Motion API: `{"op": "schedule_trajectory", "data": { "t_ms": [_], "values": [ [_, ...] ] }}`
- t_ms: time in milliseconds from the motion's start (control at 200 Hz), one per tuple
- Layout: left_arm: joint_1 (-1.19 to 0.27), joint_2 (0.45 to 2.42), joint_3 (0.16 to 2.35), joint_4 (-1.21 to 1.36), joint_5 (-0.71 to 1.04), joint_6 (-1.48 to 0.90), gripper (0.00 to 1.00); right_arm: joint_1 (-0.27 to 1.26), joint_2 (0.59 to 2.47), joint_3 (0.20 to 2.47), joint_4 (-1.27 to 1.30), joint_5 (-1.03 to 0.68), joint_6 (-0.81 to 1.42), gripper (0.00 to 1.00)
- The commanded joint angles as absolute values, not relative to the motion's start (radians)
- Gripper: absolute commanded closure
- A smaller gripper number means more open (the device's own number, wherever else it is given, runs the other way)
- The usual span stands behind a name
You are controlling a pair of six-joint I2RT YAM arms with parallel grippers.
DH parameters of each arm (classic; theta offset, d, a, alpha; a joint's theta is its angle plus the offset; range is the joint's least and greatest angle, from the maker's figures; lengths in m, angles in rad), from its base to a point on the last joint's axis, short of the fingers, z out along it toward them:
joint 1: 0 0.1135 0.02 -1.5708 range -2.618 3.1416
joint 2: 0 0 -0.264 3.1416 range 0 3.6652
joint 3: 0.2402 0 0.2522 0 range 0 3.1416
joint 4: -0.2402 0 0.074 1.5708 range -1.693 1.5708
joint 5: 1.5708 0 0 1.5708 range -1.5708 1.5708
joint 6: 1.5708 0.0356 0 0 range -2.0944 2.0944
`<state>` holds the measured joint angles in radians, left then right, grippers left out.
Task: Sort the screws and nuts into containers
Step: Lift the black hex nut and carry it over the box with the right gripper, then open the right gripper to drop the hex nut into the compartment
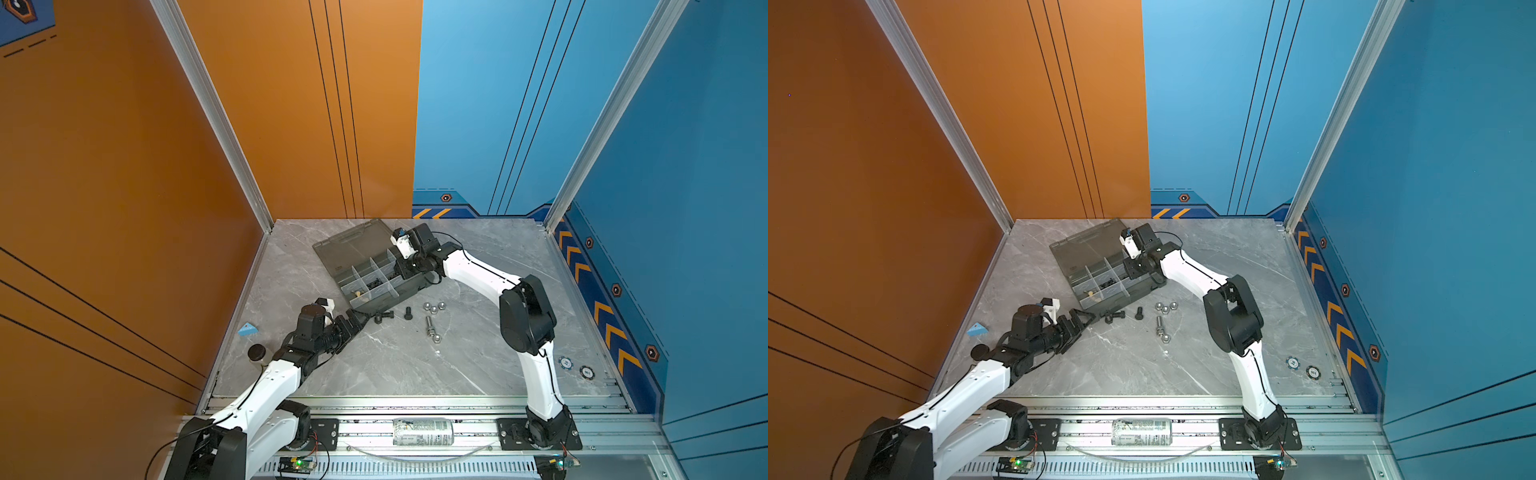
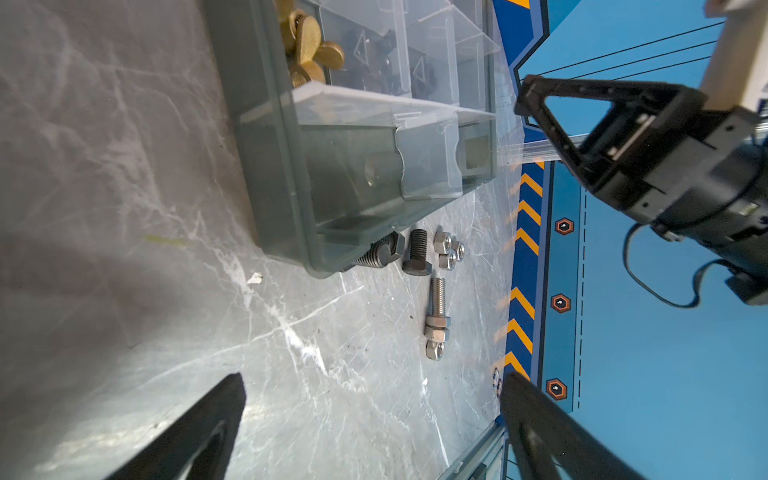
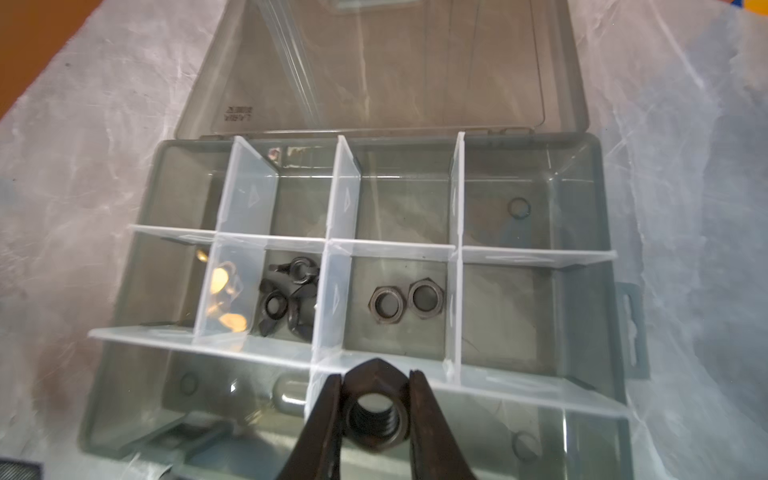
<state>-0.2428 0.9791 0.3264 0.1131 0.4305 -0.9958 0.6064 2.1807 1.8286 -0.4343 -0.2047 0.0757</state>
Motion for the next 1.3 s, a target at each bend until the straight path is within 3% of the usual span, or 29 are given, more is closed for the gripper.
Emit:
{"op": "schedule_trajectory", "data": {
  "t_ms": [0,626,686,926,1292],
  "values": [
    [-0.236,0.961,0.32,0.089,0.428,-0.995,0.02,0.602,2.216,1.892,-0.468,-0.189,0.095,1.0],
    [-0.234,0.964,0.319,0.091,0.435,-0.996,0.02,0.598,2.298,1.934,-0.498,-0.171,0.097,1.0],
    [-0.234,0.963,0.318,0.09,0.436,-0.995,0.02,0.598,2.299,1.935,-0.501,-0.167,0.099,0.91],
    [-0.234,0.964,0.321,0.09,0.437,-0.995,0.02,0.598,2.281,1.931,-0.515,-0.15,0.104,0.71],
    [-0.234,0.971,0.323,0.097,0.44,-0.996,0.02,0.598,2.246,1.932,-0.54,-0.154,0.087,0.58]
  ]
}}
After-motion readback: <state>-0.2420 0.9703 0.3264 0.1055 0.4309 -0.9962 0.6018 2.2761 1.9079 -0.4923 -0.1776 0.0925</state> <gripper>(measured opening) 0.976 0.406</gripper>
